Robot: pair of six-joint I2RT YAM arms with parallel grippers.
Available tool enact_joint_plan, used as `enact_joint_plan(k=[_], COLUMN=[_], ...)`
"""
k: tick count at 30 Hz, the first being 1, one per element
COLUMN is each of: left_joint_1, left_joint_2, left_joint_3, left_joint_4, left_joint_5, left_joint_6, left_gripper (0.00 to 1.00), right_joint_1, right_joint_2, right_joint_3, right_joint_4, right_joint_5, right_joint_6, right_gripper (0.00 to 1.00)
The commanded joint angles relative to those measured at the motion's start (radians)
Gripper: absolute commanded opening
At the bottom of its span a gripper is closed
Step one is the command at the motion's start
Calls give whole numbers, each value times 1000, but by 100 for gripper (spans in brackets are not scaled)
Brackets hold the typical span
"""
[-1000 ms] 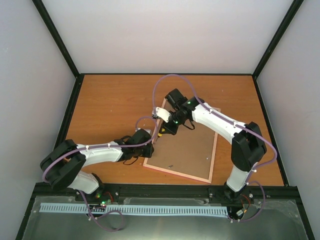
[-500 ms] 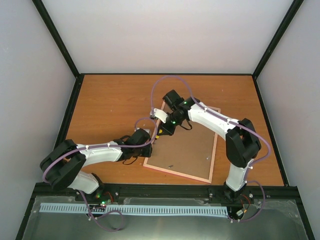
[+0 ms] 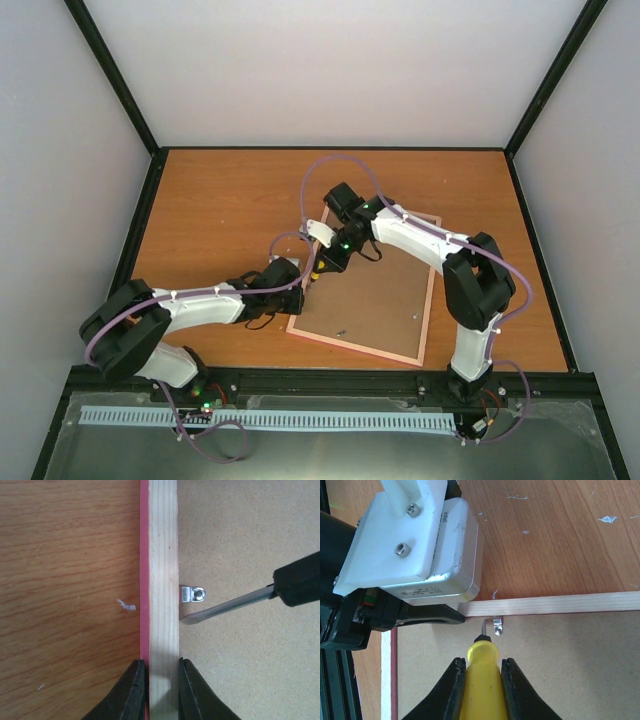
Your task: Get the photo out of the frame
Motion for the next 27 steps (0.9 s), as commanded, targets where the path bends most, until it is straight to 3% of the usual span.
enact_joint_plan(k=[1, 14, 20, 27], left_joint_1=[2, 3, 3, 6], left_joint_2=[-17, -20, -24, -38], left_joint_3=[-10, -15, -18, -21], left_joint_4=[43, 49, 48, 47], left_joint_5=[17, 20, 17, 14], left_joint_6=[0, 3, 1, 2], left_gripper=[5, 2, 1, 1], right_joint_1=[2, 2, -5, -47], right_joint_2=[19, 26, -60, -200], right_joint_3=[13, 22, 28, 46], right_joint_4=[13, 21, 55, -22], right_joint_5=[18, 168, 442, 369], right_joint_6=[11, 60, 134, 103], right_gripper=[3, 3, 3, 3])
